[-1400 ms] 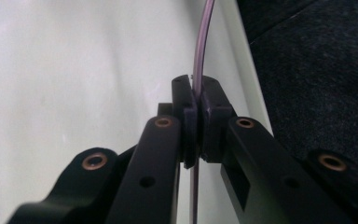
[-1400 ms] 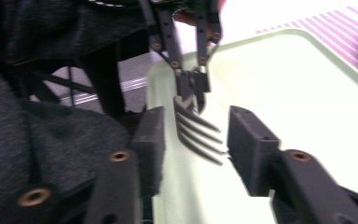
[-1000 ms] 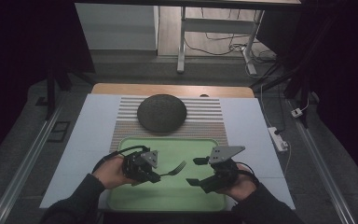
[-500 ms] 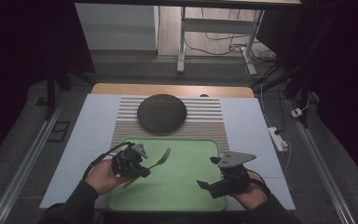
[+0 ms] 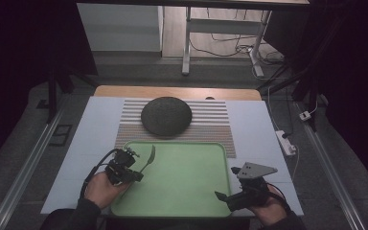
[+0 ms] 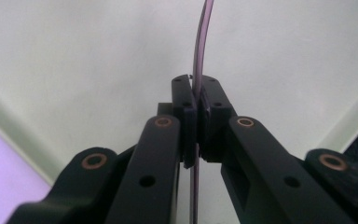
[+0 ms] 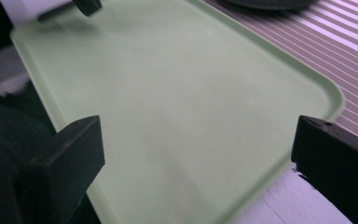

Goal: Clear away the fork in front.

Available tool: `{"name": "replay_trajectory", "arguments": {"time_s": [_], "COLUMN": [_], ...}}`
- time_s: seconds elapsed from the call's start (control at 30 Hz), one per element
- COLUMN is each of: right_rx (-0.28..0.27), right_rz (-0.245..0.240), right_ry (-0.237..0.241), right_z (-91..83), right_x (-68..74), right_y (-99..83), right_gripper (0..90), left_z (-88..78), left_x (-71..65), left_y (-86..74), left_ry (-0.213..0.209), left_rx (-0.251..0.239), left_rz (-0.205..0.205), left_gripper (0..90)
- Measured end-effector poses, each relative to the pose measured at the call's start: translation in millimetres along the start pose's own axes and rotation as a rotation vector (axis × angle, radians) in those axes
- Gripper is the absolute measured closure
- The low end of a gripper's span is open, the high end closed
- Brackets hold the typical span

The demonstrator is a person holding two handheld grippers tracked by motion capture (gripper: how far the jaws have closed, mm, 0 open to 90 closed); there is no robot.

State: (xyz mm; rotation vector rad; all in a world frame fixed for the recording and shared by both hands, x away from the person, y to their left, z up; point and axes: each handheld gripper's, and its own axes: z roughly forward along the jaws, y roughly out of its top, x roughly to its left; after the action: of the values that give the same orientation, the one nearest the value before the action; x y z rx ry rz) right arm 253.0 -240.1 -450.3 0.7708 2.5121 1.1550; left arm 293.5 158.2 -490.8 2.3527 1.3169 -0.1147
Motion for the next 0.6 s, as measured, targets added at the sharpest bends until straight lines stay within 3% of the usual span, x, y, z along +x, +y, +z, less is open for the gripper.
{"name": "replay_trajectory", "arguments": {"time_s": [0.1,0.17,0.33,0.6], "right_rx": [0.021,0.030,0.052,0.070], "right_rz": [-0.009,-0.020,-0.033,-0.039], "right_ry": [-0.020,-0.022,-0.031,-0.031], "right_z": [-0.5,-0.8,-1.5,-1.4], "right_x": [0.8,1.4,3.0,3.9], "right_y": [-4.2,-6.1,-9.1,-10.8], "right_gripper": [2.7,2.7,2.7,2.8], "left_z": [5.1,8.2,13.6,13.9], "left_x": [4.4,6.4,11.3,12.9], "left_y": [-1.6,-1.4,0.3,1.8], "left_ry": [0.016,0.043,0.104,0.099], "left_rx": [0.023,0.036,0.066,0.067], "left_rz": [-0.068,-0.093,-0.111,-0.117], "left_gripper": [85.9,85.8,85.5,84.5]}}
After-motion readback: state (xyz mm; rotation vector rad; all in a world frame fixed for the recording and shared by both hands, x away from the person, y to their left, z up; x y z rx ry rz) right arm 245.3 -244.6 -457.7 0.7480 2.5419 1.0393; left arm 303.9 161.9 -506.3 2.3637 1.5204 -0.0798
